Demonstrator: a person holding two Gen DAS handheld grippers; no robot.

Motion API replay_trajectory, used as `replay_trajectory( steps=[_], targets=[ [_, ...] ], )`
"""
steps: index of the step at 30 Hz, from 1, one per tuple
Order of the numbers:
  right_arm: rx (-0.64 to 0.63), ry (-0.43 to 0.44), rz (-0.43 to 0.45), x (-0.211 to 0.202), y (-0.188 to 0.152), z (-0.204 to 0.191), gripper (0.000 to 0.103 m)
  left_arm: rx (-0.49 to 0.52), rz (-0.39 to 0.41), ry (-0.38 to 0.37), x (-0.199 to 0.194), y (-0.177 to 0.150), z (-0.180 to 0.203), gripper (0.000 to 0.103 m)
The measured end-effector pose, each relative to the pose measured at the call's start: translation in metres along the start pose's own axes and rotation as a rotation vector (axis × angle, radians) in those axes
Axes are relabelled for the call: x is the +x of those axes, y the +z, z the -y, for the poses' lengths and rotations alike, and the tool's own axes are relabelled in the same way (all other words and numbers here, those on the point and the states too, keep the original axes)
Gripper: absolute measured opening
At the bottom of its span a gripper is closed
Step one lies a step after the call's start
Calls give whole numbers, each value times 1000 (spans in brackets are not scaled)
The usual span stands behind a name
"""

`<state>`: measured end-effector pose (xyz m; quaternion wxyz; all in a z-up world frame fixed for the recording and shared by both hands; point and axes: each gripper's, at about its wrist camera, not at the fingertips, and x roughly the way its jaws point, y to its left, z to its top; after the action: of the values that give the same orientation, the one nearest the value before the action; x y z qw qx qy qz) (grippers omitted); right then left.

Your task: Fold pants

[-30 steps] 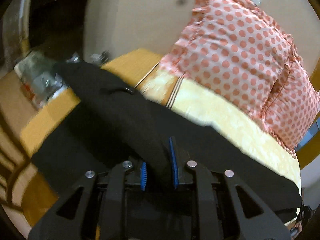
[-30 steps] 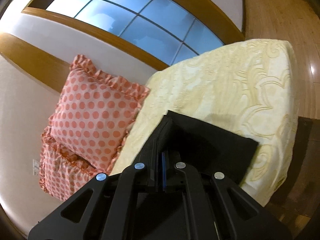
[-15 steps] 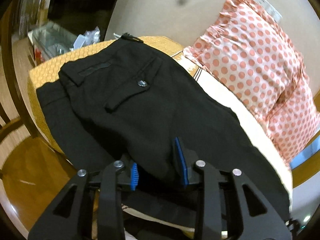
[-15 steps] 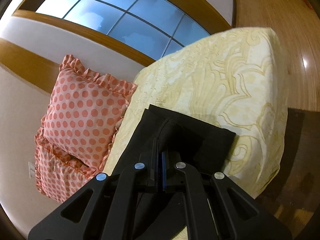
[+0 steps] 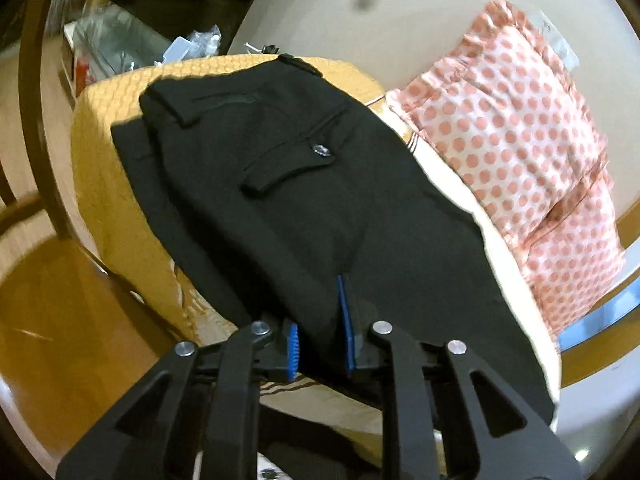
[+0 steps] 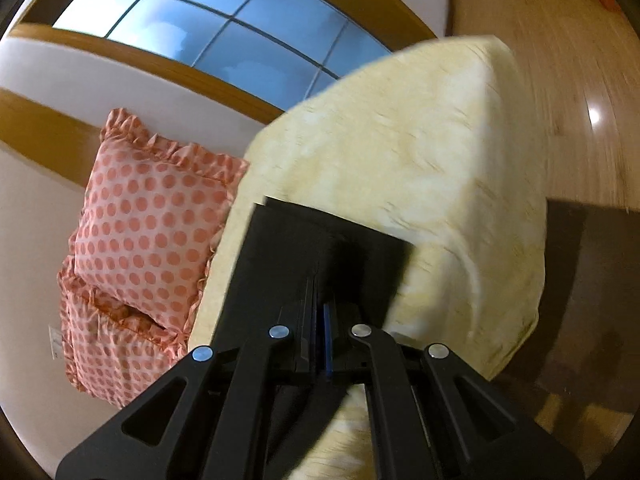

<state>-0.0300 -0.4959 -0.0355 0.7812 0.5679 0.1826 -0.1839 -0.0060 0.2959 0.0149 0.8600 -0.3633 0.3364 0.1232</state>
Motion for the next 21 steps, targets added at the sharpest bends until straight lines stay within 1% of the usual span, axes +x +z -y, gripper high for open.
replay_trajectory(
  steps=[1,4,6,9,12,13,16,18,19,21],
  targets=[
    [-10,-5,1,-1,-1,-1,2,-1,7,2,-1,1,-1,24],
    [-41,-21,5,-1,-1,-6,2,12,60,42,-10,5,-2,36],
    [-45,-24,9,0,-2,-6,2,6,77,43,-13,8,-6,38],
    [-58,-29,12,1,-2,-7,2,-27,71,30,-10,12,-12,38],
    [-57,2,21,-5,1,-11,2,-18,92,36,-14,11,-10,16],
    [-60,18,28,-9,2,-13,2,-12,105,36,-18,9,-9,12],
    [-91,16,42,-13,4,-19,2,-3,139,42,-29,1,-7,9],
    [-94,-4,36,-9,3,-17,2,2,133,73,-26,-6,-12,9],
    [-75,-14,28,-6,2,-13,2,-2,127,80,-23,-7,-15,8],
    [-48,-7,22,-4,2,-8,2,-23,120,71,-21,-11,-21,8]
  ],
)
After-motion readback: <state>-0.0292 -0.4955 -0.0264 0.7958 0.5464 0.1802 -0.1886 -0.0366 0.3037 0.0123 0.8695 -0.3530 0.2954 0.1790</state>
